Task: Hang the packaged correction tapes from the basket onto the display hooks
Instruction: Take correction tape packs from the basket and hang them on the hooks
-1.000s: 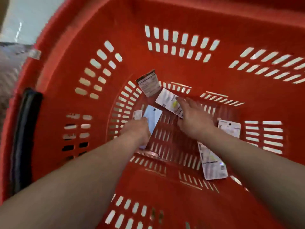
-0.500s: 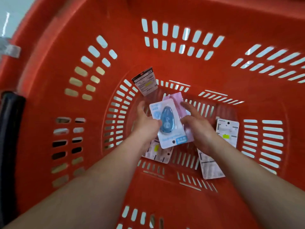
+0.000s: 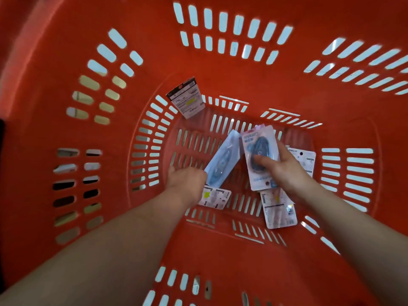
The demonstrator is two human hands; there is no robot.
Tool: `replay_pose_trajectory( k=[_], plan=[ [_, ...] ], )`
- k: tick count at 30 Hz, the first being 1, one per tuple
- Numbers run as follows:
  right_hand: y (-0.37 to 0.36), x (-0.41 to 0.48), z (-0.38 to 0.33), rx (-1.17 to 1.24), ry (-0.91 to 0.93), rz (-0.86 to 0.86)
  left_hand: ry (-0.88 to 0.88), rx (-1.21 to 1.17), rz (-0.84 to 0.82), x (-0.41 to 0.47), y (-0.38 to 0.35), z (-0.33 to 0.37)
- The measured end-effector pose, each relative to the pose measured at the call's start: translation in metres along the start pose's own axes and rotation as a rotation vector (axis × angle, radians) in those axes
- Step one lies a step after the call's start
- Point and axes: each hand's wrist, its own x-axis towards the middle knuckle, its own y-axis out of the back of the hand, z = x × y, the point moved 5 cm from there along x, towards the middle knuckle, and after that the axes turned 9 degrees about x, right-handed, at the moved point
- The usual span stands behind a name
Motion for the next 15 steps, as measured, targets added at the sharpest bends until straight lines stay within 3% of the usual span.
replay_pose_trajectory(
  k=[3,7,9,12,15],
  plan=[
    [0.006,0.0,-0.001,-0.001,0.062,-0.015,-0.015,-0.512,0.005,0.004,0.016,-0.013],
    [0.003,-0.003,-0.019,-0.038,0.115,-0.051,0.089,-1.483,-0.111,-0.005,0.043,-0.007],
    [-0.004,-0.002,-0.021,0.009,0.062,-0.053,0.067,-1.593,-0.185,-0.006,0.053,0.015],
    [-0.004,-0.005,-0.018,0.199,-0.044,-0.012,0.112,-1.722,-0.153,-0.005,0.06,0.042],
    [0.002,-0.009,-0.012,0.199,-0.028,-0.01,0.074,-1.689,-0.131,0.004,0.058,0.054]
  ],
)
